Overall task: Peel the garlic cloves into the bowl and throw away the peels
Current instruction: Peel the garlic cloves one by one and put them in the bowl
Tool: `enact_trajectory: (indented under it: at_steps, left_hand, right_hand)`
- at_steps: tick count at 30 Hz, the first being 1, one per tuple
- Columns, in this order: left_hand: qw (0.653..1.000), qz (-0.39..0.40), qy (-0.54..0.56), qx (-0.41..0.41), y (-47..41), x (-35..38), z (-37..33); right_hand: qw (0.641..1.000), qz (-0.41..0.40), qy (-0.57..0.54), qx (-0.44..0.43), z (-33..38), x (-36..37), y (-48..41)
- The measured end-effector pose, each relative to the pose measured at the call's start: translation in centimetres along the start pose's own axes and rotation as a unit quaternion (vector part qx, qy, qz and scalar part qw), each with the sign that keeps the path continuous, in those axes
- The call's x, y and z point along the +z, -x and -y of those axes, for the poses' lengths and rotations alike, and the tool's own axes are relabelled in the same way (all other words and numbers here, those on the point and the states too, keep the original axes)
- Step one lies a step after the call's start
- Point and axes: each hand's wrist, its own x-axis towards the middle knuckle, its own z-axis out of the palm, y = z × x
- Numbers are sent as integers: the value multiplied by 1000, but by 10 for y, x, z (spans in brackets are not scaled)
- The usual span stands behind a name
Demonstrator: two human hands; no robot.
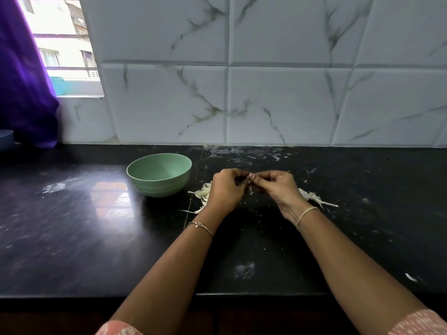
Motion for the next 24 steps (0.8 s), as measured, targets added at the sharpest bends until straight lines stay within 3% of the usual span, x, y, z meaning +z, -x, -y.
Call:
enact_trajectory:
  at_steps: [13, 24]
  left_hand:
    - [999, -13, 40, -18, 3, -6, 4]
    - [998, -17, -36, 55, 12, -7, 0]
  right_hand:
    - [997, 30, -27, 63, 7, 0, 1]
    - [994, -30, 102, 20, 6, 5, 6]
